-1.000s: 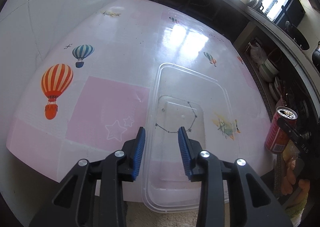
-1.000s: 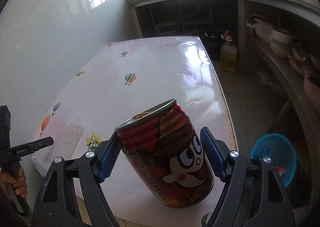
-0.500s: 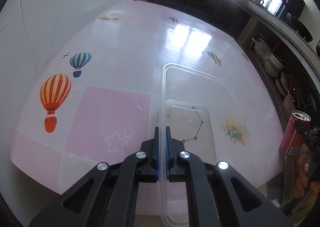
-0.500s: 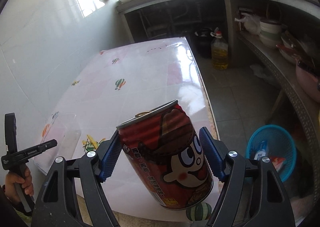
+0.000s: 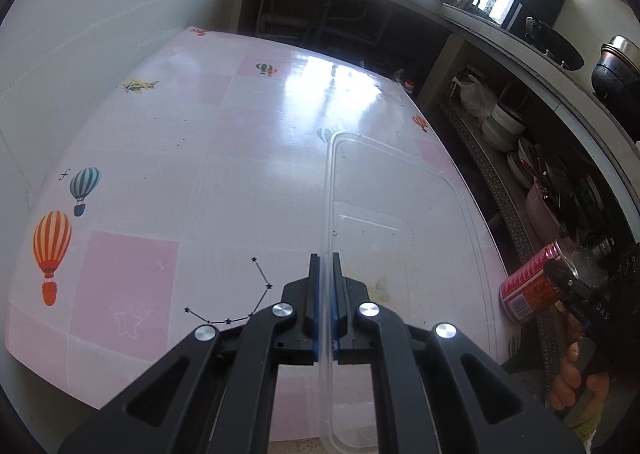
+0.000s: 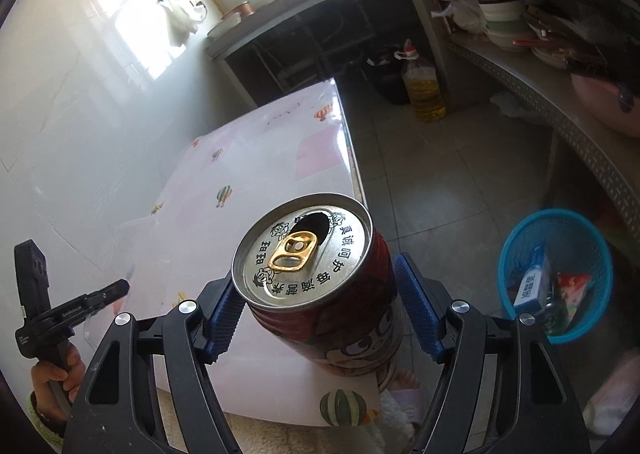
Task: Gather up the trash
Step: 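Lift the red can and clear container and carry them over the wastebasket, then open the left tool to drop the container while the right tool drops the can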
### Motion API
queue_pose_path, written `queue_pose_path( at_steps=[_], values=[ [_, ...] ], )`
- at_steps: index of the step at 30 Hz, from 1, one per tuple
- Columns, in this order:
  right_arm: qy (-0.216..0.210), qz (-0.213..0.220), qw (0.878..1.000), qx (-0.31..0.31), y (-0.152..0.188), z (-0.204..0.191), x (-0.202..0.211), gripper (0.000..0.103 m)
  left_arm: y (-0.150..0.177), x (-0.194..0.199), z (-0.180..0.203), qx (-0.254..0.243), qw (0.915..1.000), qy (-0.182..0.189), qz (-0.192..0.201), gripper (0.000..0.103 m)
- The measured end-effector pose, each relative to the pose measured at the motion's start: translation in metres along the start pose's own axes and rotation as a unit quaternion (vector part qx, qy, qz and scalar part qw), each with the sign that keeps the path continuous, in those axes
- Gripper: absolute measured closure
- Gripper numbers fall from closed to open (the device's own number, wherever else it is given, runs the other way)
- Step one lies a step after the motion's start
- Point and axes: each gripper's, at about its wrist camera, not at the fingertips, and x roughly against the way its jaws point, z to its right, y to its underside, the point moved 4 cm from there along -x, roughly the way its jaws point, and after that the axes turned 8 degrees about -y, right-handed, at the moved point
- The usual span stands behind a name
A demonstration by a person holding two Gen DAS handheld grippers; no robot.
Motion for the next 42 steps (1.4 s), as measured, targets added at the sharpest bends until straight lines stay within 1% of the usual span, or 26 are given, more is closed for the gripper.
queue_pose_path(
  at_steps=[2,6,10,12,14,16,18,19,22,24,26,29,33,35,36,37,39,42],
  values=[
    [0.001,0.006,1.000,-0.002,-0.001,0.001,0.005,0.035,-0.003,0.000,0.009,-0.005,1.0000,0.005,0.000,0.100],
    [-0.014,0.020,1.000,-0.013,-0.004,0.004,0.017,0.035,-0.009,0.004,0.030,-0.019,0.9996,0.019,0.006,0.100],
    [-0.016,0.046,0.998,-0.034,-0.012,0.019,0.037,0.035,-0.021,0.006,0.065,-0.030,0.9980,0.055,0.007,0.100],
    [0.004,0.070,0.997,-0.041,-0.016,0.030,0.057,0.035,-0.028,0.009,0.094,-0.049,0.9958,0.076,0.013,0.100],
    [0.040,0.096,0.993,-0.047,-0.021,0.048,0.081,0.035,-0.035,0.011,0.128,-0.079,0.9921,0.095,0.020,0.100],
    [0.080,0.117,0.988,-0.056,-0.021,0.070,0.105,0.035,-0.039,0.010,0.167,-0.112,0.9868,0.115,0.022,0.100],
    [0.116,0.128,0.982,-0.074,-0.016,0.095,0.125,0.035,-0.039,-0.001,0.209,-0.150,0.9803,0.128,0.017,0.100],
    [0.132,0.130,0.979,-0.085,-0.012,0.108,0.133,0.035,-0.038,-0.010,0.228,-0.163,0.9776,0.133,0.009,0.100],
    [0.173,0.120,0.970,-0.123,0.007,0.145,0.146,0.035,-0.025,-0.046,0.283,-0.198,0.9687,0.144,-0.039,0.100],
    [0.189,0.110,0.965,-0.148,0.022,0.168,0.148,0.035,-0.013,-0.073,0.317,-0.222,0.9628,0.138,-0.069,0.100],
    [0.202,0.096,0.960,-0.169,0.035,0.187,0.144,0.035,0.000,-0.101,0.342,-0.235,0.9567,0.135,-0.106,0.100],
    [0.219,0.077,0.953,-0.194,0.051,0.211,0.135,0.035,0.019,-0.144,0.377,-0.251,0.9484,0.118,-0.155,0.100],
    [0.231,0.064,0.946,-0.219,0.064,0.234,0.128,0.035,0.042,-0.191,0.417,-0.275,0.9389,0.084,-0.189,0.099],
    [0.234,0.061,0.943,-0.229,0.067,0.243,0.127,0.035,0.050,-0.213,0.431,-0.272,0.9381,0.074,-0.201,0.099],
    [0.235,0.059,0.942,-0.233,0.069,0.248,0.127,0.035,0.054,-0.222,0.438,-0.269,0.9380,0.074,-0.206,0.094],
    [0.236,0.057,0.941,-0.236,0.070,0.251,0.127,0.035,0.057,-0.231,0.443,-0.270,0.9370,0.070,-0.211,0.082],
    [0.237,0.053,0.939,-0.244,0.073,0.258,0.125,0.035,0.064,-0.247,0.448,-0.268,0.9348,0.060,-0.225,0.065],
    [0.240,0.049,0.937,-0.248,0.075,0.267,0.120,0.035,0.069,-0.256,0.449,-0.259,0.9329,0.062,-0.242,0.064]
  ],
)
